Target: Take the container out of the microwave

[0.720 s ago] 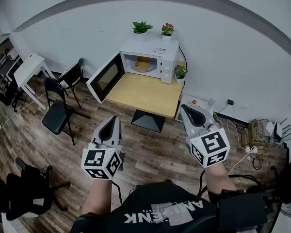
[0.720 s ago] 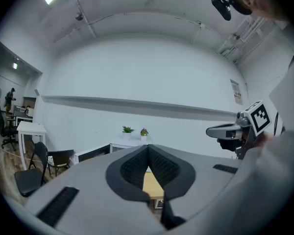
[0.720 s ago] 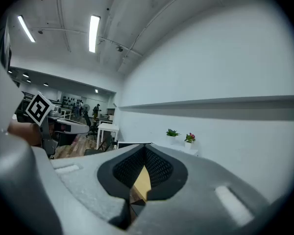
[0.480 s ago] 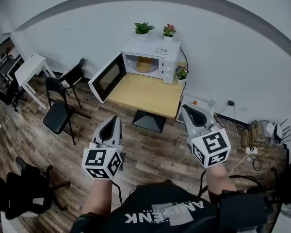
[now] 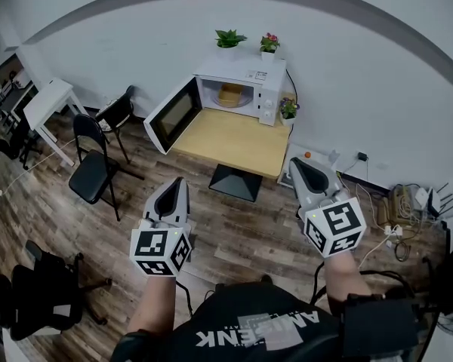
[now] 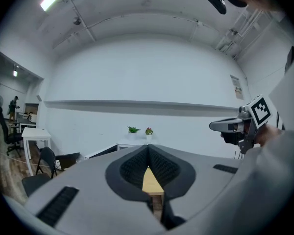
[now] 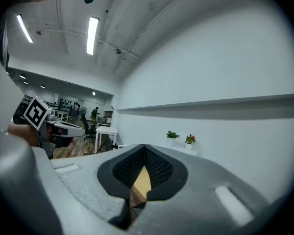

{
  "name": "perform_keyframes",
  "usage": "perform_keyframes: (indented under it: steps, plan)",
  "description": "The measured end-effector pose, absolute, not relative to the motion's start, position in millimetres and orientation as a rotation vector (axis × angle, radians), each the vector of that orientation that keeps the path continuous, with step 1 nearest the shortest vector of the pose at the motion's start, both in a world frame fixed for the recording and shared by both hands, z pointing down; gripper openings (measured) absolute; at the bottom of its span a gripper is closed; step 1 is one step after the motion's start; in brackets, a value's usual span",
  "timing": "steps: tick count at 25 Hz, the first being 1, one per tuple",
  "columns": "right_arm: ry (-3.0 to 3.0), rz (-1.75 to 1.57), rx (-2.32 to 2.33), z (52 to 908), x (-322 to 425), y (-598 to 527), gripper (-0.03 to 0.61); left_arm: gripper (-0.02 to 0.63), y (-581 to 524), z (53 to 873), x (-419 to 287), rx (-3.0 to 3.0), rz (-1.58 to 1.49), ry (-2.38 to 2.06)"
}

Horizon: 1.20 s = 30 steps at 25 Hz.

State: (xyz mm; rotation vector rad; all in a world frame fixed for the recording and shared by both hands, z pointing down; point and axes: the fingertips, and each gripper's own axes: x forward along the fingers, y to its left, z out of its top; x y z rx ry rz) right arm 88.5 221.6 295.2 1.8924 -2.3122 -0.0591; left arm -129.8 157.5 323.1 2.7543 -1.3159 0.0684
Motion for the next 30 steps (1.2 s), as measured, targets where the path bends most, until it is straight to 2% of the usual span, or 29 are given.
perform_keyframes:
  steps: [14,30]
  plan:
    - [-2.298,-0.083,1.871,302.6,21.3,197.3,0.006,0.000,137.5,329.1,-185.8,2.782,0.050,-1.264]
    - [-2.359,-0.107,1.832,304.7,41.2,95.9,0.006,0.002,60.7,328.2,-171.0,2.791,0.052,-1.310]
